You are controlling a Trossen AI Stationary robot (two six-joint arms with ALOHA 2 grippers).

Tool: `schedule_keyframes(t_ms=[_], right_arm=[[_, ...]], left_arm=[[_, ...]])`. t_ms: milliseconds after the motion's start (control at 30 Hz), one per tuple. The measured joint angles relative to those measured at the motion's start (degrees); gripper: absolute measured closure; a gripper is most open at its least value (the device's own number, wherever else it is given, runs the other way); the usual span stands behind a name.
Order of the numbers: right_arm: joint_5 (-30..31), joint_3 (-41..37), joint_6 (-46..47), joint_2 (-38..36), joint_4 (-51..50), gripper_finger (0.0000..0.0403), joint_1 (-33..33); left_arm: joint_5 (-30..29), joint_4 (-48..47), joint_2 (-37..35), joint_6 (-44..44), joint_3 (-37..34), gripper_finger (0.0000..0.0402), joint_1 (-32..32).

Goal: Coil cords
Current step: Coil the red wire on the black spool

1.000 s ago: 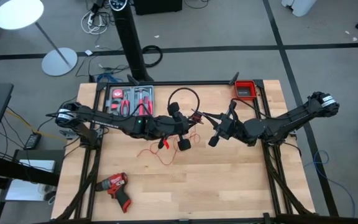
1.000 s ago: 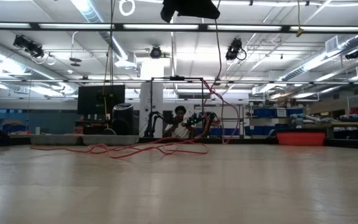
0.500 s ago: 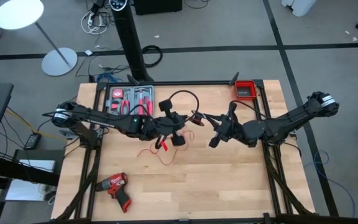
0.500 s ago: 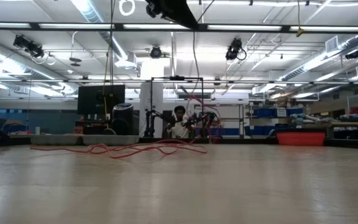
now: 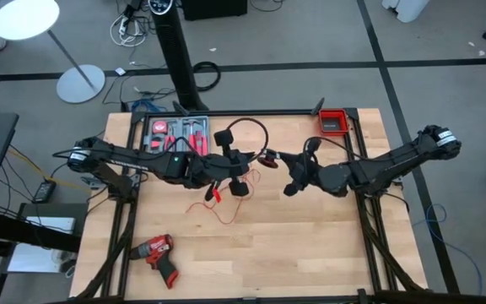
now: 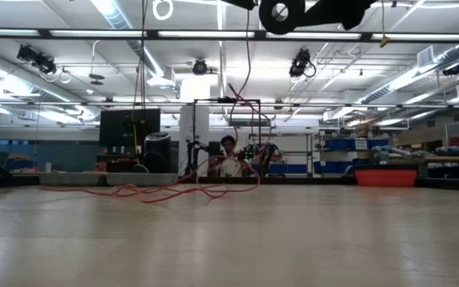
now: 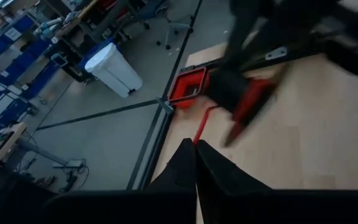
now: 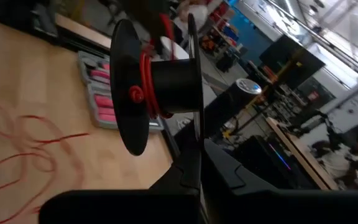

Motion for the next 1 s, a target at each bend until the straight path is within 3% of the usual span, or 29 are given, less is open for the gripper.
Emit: schedule_keyframes(t_ms=[500, 1000], right_arm=[[-5.86, 0.04, -0.95, 3.83, 2.29, 0.0403, -10.31], [-9.14, 0.02, 0.50, 4.00, 3.61, 0.0403, -11.25]], left_arm=[[1.99, 5.27, 0.77, -1.90, 0.07, 0.0401, 0.11], [3.11, 6.56, 3.61, -1.86, 0.07, 0.0395, 0.87]])
